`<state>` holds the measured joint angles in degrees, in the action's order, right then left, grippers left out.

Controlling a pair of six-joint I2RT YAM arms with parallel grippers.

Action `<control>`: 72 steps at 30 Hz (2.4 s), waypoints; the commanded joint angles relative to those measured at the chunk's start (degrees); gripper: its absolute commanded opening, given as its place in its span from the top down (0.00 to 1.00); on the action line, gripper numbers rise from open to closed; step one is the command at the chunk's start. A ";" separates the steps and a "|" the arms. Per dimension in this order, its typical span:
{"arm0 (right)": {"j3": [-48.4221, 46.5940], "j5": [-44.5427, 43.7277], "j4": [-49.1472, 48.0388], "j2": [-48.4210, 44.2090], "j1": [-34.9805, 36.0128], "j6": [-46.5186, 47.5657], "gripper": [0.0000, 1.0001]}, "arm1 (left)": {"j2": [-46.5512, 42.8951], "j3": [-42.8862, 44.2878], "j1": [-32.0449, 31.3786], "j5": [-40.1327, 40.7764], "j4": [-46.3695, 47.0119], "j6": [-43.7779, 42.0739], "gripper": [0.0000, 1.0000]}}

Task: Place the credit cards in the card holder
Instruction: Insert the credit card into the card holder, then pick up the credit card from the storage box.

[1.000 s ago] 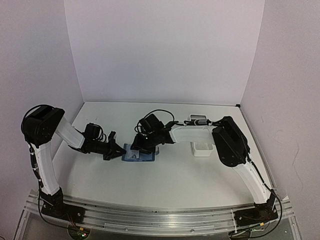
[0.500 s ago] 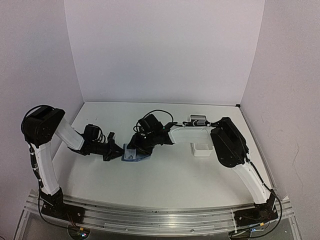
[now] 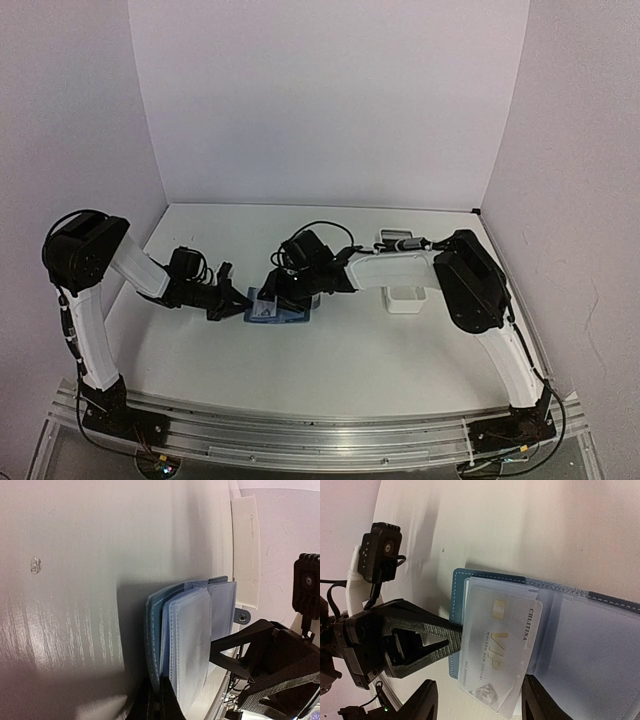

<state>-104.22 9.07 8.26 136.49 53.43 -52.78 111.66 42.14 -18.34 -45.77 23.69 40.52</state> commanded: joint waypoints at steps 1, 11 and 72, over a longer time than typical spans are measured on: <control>-1.39 -0.89 0.45 -4.19 0.16 4.06 0.46 | -0.38 0.30 -0.36 4.34 -6.65 -3.33 1.00; 1.29 -1.52 0.40 -8.56 -2.61 8.13 0.44 | -1.86 5.49 -0.25 3.51 -16.25 -10.91 0.86; 4.03 -22.14 3.63 -7.31 -30.26 146.71 0.08 | -11.41 9.45 -0.52 8.28 -7.48 -32.85 0.00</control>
<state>-98.19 -10.98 11.67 128.46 22.47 92.73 99.78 50.76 -18.86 -37.87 13.75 8.85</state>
